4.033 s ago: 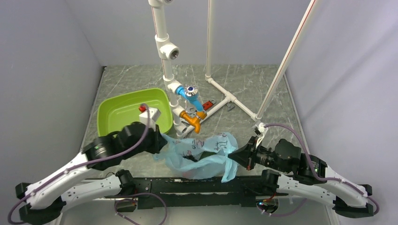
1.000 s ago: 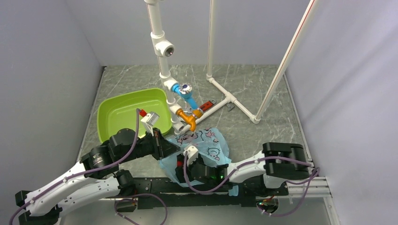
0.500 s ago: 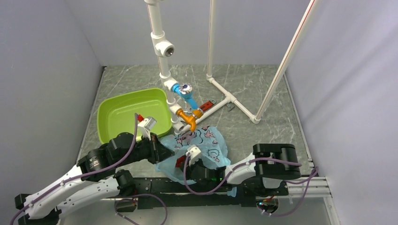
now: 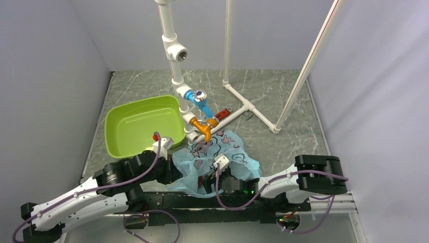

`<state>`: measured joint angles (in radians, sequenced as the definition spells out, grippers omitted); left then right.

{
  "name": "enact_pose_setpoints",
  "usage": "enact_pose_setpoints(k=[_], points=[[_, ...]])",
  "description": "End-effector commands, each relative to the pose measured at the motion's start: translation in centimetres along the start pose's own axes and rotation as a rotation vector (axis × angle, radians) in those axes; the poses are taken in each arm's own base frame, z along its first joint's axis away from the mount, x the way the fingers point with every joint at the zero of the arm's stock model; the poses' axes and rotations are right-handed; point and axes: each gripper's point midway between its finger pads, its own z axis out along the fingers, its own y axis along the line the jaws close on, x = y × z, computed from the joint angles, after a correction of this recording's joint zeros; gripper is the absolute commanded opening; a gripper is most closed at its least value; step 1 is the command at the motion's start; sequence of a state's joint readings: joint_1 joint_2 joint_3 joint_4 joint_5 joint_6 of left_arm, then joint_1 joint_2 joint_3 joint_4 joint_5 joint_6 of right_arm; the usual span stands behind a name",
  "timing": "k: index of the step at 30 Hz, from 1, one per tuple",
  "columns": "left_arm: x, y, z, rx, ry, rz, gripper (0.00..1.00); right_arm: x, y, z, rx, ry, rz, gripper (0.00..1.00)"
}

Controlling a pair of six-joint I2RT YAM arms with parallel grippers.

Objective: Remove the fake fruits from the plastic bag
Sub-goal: Take out the fake fruit from the plastic bag.

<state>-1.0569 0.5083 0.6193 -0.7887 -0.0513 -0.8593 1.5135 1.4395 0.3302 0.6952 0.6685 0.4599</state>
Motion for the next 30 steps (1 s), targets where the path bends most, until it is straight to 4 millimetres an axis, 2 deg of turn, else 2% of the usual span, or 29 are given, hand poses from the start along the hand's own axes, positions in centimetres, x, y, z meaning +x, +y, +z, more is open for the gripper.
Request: enact_pose_setpoints(k=[1, 4, 8, 12, 17, 21, 25, 30], points=[[-3.3, -3.0, -1.6, 0.147, -0.189, 0.019, 0.00, -1.3, 2.7, -0.2, -0.150, -0.044, 0.004, 0.83], [-3.9, -3.6, -2.4, 0.204, -0.242, 0.011, 0.00, -1.9, 4.0, 0.5, -0.190, -0.074, -0.007, 0.89], [-3.8, -4.4, -2.7, 0.238, -0.229, 0.019, 0.00, -2.6, 6.4, 1.6, -0.247, -0.105, -0.033, 1.00], [-4.2, -6.1, -3.4, 0.309, -0.231, 0.050, 0.00, -4.0, 7.9, 2.3, -0.269, -0.147, -0.059, 1.00], [-5.2, -7.6, -4.3, 0.358, -0.260, 0.071, 0.00, -5.2, 8.5, 3.3, -0.227, -0.165, -0.116, 1.00], [-5.5, -7.9, -4.3, 0.350, -0.257, 0.084, 0.00, -4.0, 9.0, 4.5, -0.227, -0.143, -0.164, 1.00], [-5.4, -7.7, -4.2, 0.330, -0.248, 0.079, 0.00, -1.8, 9.4, 5.8, -0.230, -0.091, -0.182, 0.97], [-5.3, -7.2, -4.3, 0.323, -0.259, 0.053, 0.00, 0.5, 9.5, 7.4, -0.219, -0.047, -0.203, 0.89]])
